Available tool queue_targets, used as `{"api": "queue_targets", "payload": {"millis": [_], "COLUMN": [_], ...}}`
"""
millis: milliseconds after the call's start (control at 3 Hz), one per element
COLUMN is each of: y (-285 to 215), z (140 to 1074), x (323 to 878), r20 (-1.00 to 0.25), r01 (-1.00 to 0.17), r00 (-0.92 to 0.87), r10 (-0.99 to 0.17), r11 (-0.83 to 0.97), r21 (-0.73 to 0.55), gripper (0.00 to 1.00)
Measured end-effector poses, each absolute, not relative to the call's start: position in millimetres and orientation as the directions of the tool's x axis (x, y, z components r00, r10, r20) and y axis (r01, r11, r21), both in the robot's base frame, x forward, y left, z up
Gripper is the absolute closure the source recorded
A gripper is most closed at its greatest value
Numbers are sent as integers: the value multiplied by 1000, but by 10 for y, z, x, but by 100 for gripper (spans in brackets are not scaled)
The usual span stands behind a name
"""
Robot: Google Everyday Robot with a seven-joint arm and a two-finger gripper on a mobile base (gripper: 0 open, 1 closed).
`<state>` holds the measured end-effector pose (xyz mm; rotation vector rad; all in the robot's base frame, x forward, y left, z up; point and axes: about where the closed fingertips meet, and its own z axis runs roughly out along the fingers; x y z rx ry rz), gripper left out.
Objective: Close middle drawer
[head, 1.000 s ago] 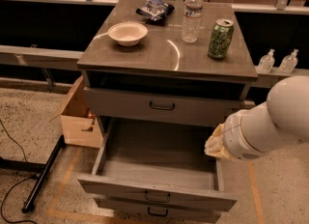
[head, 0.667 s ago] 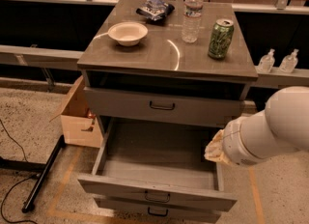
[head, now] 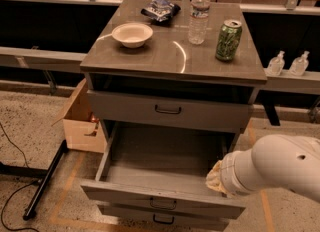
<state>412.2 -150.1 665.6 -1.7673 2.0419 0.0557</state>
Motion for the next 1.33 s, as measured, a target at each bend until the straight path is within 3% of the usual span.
{"api": "queue_targets", "payload": {"millis": [667, 1333], "y": [-1373, -1346], "z": [5730, 5477], "x": [3914, 3950], "r20": [-388, -397], "r01": [-948, -947], "r00": [-23, 15], "r10": [-922, -918], "r11": [143, 114], "r21": [-284, -301], "gripper": [100, 100]}}
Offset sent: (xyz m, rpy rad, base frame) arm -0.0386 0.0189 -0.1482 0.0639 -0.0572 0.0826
